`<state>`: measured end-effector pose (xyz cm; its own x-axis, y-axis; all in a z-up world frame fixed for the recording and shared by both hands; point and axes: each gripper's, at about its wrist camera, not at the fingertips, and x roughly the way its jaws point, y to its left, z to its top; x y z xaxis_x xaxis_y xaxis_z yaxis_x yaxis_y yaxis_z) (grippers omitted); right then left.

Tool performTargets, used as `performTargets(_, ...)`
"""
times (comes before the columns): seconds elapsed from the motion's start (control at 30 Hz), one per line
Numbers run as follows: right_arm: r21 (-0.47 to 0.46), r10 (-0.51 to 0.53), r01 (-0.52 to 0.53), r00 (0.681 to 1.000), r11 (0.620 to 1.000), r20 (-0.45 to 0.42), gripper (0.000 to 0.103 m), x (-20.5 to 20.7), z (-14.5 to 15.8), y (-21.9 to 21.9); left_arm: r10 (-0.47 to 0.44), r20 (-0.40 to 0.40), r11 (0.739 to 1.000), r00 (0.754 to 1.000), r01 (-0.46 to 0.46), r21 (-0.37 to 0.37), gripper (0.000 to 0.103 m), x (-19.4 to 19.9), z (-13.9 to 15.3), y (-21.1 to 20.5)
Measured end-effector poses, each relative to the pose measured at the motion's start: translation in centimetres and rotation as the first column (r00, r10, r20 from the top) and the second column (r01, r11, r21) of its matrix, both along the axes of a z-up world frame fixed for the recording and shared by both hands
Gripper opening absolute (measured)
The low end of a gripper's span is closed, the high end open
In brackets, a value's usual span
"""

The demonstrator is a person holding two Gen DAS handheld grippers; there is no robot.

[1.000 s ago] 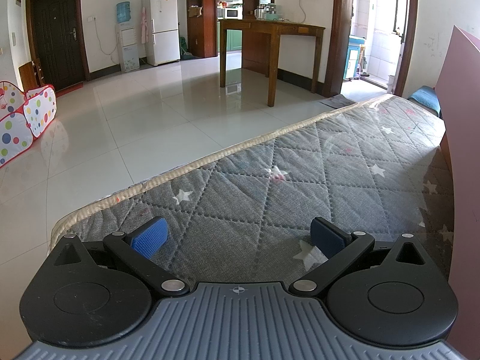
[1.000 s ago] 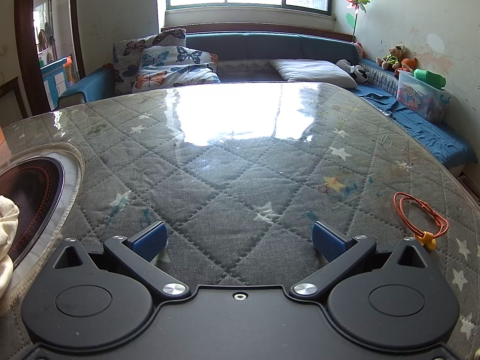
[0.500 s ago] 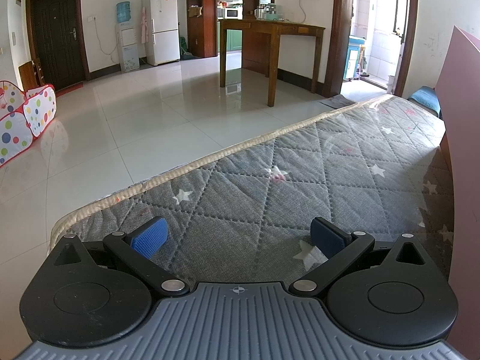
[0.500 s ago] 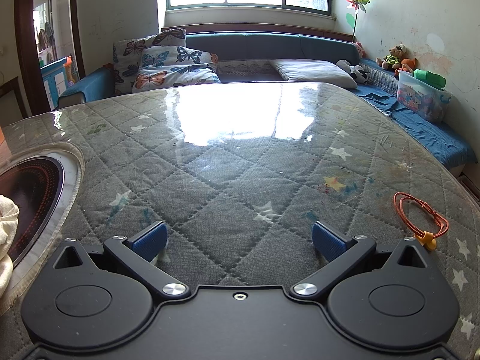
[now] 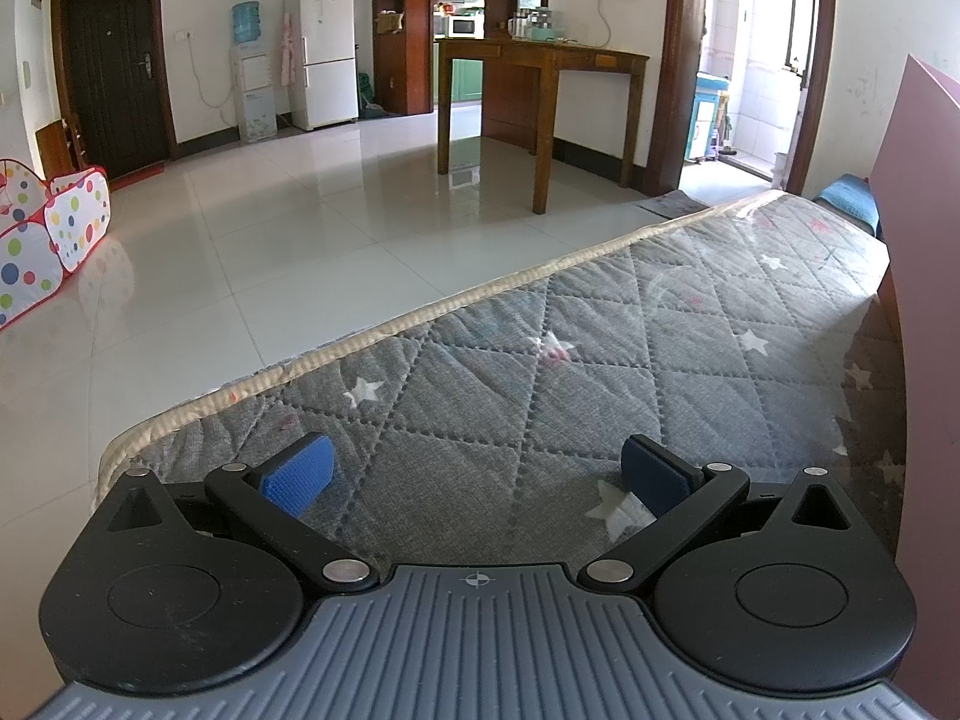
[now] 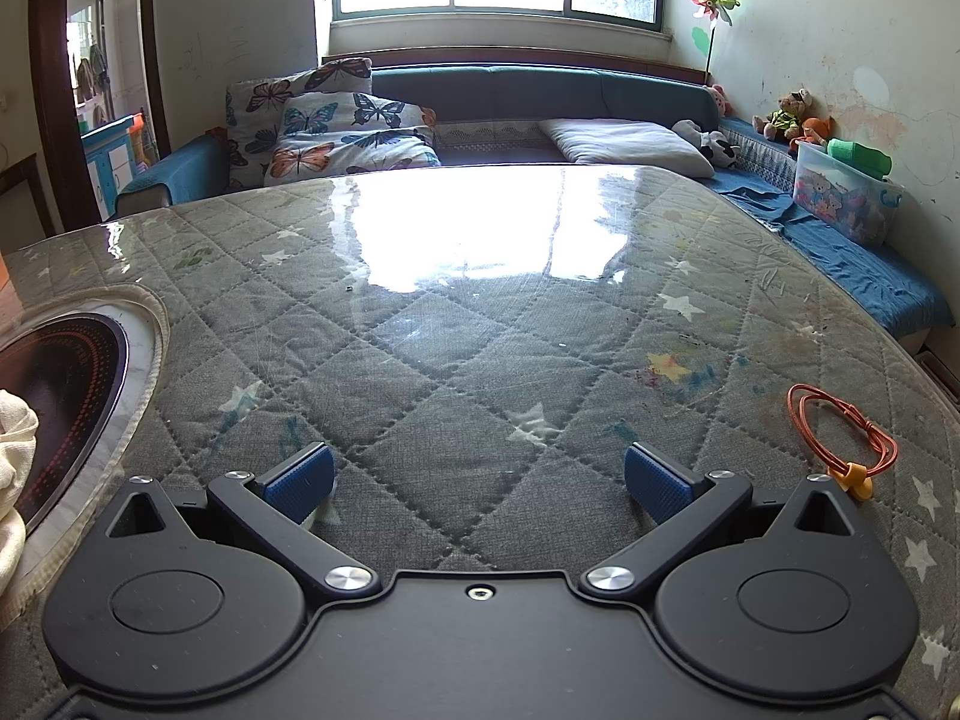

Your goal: Fold shopping bag

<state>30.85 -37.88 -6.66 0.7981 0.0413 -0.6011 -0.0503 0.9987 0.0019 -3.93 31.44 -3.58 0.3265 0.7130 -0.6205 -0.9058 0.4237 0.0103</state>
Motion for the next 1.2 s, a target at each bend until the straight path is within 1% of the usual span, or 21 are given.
performTargets(1.2, -0.005, 0.000, 0.000, 1.000, 1.000, 0.000, 0.103, 0.01, 0.11, 0.17, 0.000, -0.004, 1.000, 1.000, 0.000, 0.001, 0.103, 0.39, 0.03, 0.30)
